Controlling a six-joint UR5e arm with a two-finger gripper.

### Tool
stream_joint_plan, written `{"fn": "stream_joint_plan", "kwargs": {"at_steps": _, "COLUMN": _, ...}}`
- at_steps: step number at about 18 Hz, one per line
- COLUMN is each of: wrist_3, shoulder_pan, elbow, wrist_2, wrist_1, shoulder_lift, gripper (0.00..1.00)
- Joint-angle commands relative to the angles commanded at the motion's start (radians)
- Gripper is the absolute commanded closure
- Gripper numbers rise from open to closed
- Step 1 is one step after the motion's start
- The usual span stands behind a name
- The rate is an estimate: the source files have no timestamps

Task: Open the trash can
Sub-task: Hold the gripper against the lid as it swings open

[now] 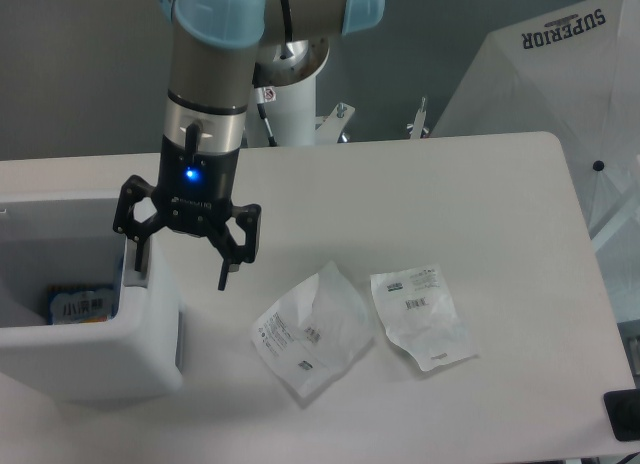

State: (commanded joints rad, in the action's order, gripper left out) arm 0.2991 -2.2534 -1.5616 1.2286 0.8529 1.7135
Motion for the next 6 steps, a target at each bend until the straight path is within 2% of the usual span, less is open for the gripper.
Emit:
{"fn": "stream_joint_plan", "kwargs": {"at_steps": 3, "wrist_3": 0.017, "shoulder_pan": -0.043, "elbow": 0.002, "wrist_2": 0.113, "wrist_1": 0.003, "shoulder_lift": -0.002, "gripper": 0.00}}
{"fn": "stream_joint_plan", "kwargs": {"at_steps": 6, "wrist_3": 0.132, "shoulder_pan": -0.063, "elbow": -0.005, "wrist_2": 0.236, "wrist_1": 0.006, "shoulder_lift": 0.002, "gripper": 0.00}}
